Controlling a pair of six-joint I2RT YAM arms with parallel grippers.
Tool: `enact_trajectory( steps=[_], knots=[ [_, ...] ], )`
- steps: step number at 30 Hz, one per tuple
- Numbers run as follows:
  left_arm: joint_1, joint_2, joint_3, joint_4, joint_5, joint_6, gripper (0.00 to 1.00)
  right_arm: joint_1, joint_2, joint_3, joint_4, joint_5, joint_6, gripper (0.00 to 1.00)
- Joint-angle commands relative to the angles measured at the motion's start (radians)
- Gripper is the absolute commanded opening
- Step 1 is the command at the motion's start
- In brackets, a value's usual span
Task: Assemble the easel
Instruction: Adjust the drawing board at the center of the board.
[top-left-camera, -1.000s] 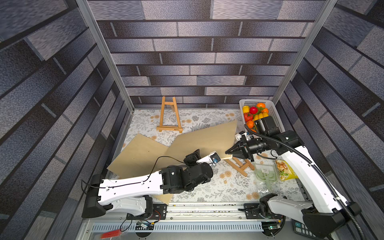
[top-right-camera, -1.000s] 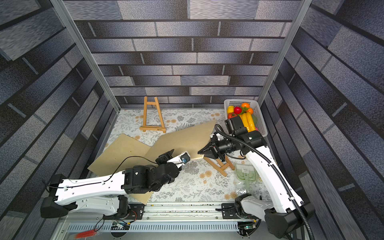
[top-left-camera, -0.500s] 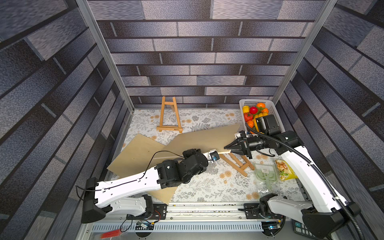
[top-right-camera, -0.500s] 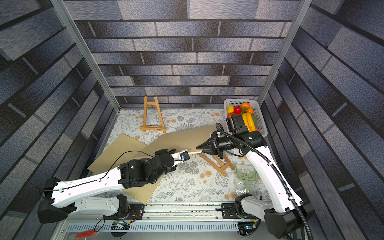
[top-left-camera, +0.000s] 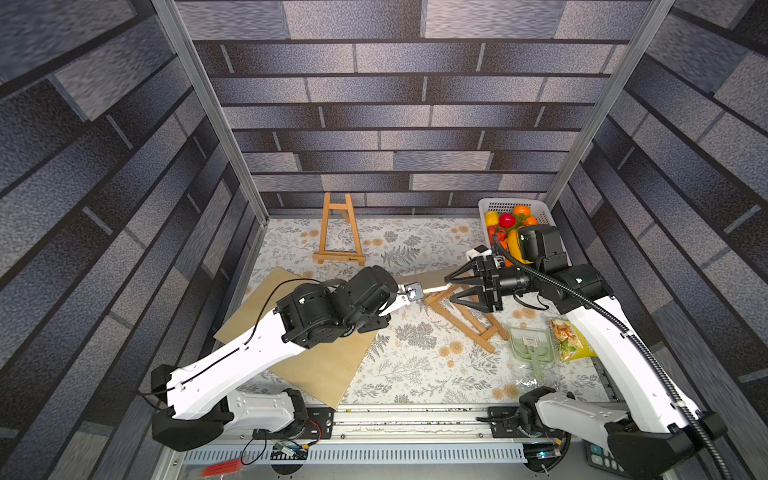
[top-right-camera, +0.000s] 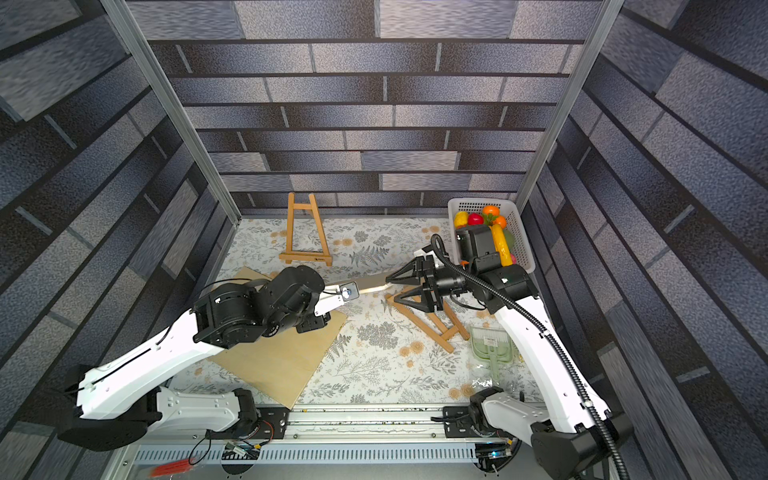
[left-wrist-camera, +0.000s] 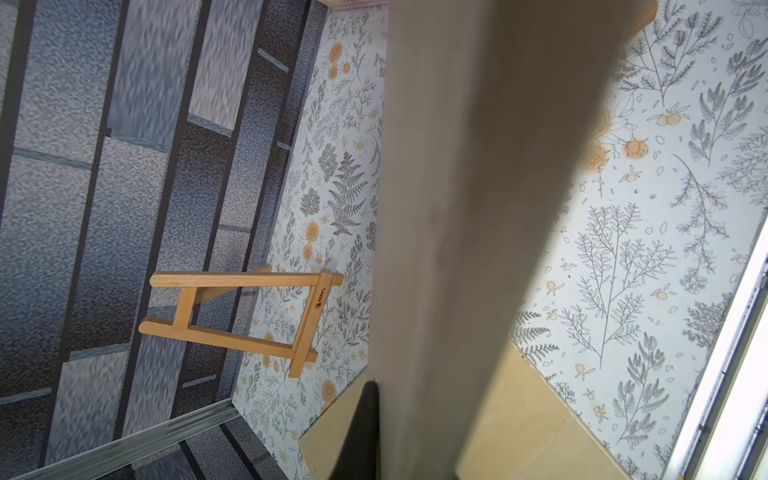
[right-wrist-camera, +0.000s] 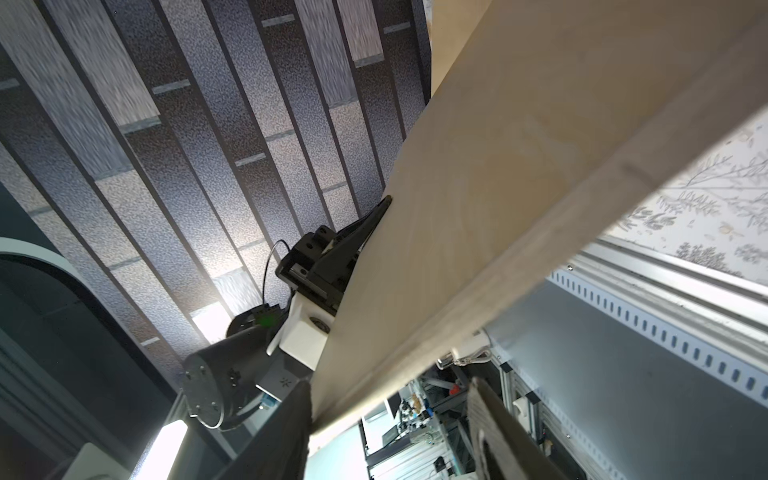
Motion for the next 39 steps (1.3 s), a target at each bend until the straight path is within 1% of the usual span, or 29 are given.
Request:
enact_trajectory(
  steps=[1, 3, 4, 6, 7, 8, 9, 10, 11, 12, 13, 14, 15, 16, 17, 19, 21, 24, 26, 29, 31, 37, 39],
  knots=[
    [0.065, 0.027, 0.095, -0.081, 0.147, -0.106, 0.00, 0.006, 0.021, 0.093, -0.156, 0.078, -0.205, 0.67],
    [0.104, 0.060, 0.158, -0.116, 0.179, -0.076, 0.00, 0.004, 0.032, 0.157, -0.238, 0.156, -0.347, 0.73],
    [0.126, 0.079, 0.199, -0.149, 0.202, -0.060, 0.00, 0.005, 0.032, 0.183, -0.281, 0.215, -0.432, 0.78],
    [0.162, 0.124, 0.277, -0.213, 0.243, -0.037, 0.00, 0.005, 0.010, 0.203, -0.330, 0.360, -0.599, 0.79],
    [0.176, 0.146, 0.315, -0.248, 0.258, -0.027, 0.00, 0.009, -0.021, 0.179, -0.304, 0.407, -0.703, 0.79],
    [0.188, 0.161, 0.341, -0.274, 0.274, -0.021, 0.00, 0.010, -0.068, 0.124, -0.235, 0.409, -0.787, 0.78],
    [0.199, 0.176, 0.364, -0.295, 0.294, -0.012, 0.00, 0.012, -0.133, 0.045, -0.151, 0.417, -0.901, 0.81],
    [0.211, 0.186, 0.380, -0.309, 0.316, -0.005, 0.00, 0.012, -0.217, -0.052, -0.031, 0.452, -0.997, 0.84],
    [0.219, 0.192, 0.388, -0.315, 0.329, 0.000, 0.00, 0.011, -0.287, -0.140, 0.082, 0.476, -1.077, 0.83],
    [0.228, 0.196, 0.391, -0.317, 0.347, 0.007, 0.00, 0.010, -0.360, -0.230, 0.211, 0.481, -1.165, 0.83],
    [0.237, 0.199, 0.393, -0.319, 0.362, 0.011, 0.00, 0.009, -0.426, -0.341, 0.359, 0.481, -1.251, 0.81],
    [0.243, 0.201, 0.395, -0.319, 0.376, 0.016, 0.00, 0.009, -0.464, -0.418, 0.466, 0.466, -1.329, 0.78],
    [0.249, 0.202, 0.394, -0.321, 0.394, 0.022, 0.00, 0.010, -0.481, -0.473, 0.557, 0.450, -1.426, 0.75],
    [0.253, 0.204, 0.395, -0.323, 0.403, 0.029, 0.00, 0.011, -0.460, -0.487, 0.609, 0.450, -1.472, 0.75],
    [0.257, 0.205, 0.398, -0.330, 0.407, 0.037, 0.00, 0.008, -0.420, -0.462, 0.606, 0.441, -1.515, 0.76],
    [0.266, 0.207, 0.404, -0.345, 0.417, 0.055, 0.00, 0.008, -0.292, -0.331, 0.473, 0.365, -1.662, 0.77],
    [0.278, 0.205, 0.406, -0.355, 0.426, 0.065, 0.00, 0.009, -0.203, -0.214, 0.406, 0.339, -1.730, 0.75],
    [0.286, 0.196, 0.395, -0.358, 0.436, 0.077, 0.00, 0.001, -0.124, -0.139, 0.453, 0.304, -1.735, 0.75],
    [0.286, 0.193, 0.380, -0.358, 0.441, 0.082, 0.00, -0.001, -0.059, -0.064, 0.432, 0.254, -1.736, 0.72],
    [0.284, 0.189, 0.364, -0.350, 0.455, 0.089, 0.00, 0.000, 0.030, 0.040, 0.384, 0.114, -1.714, 0.59],
    [0.286, 0.189, 0.362, -0.345, 0.459, 0.097, 0.00, 0.002, 0.069, 0.093, 0.339, 0.049, -1.710, 0.57],
    [0.298, 0.217, 0.389, -0.353, 0.480, 0.118, 0.00, 0.003, 0.141, 0.220, 0.064, -0.070, -1.824, 0.53],
    [0.299, 0.232, 0.405, -0.364, 0.482, 0.128, 0.00, 0.014, 0.149, 0.228, -0.003, -0.076, -1.860, 0.52]
  ],
)
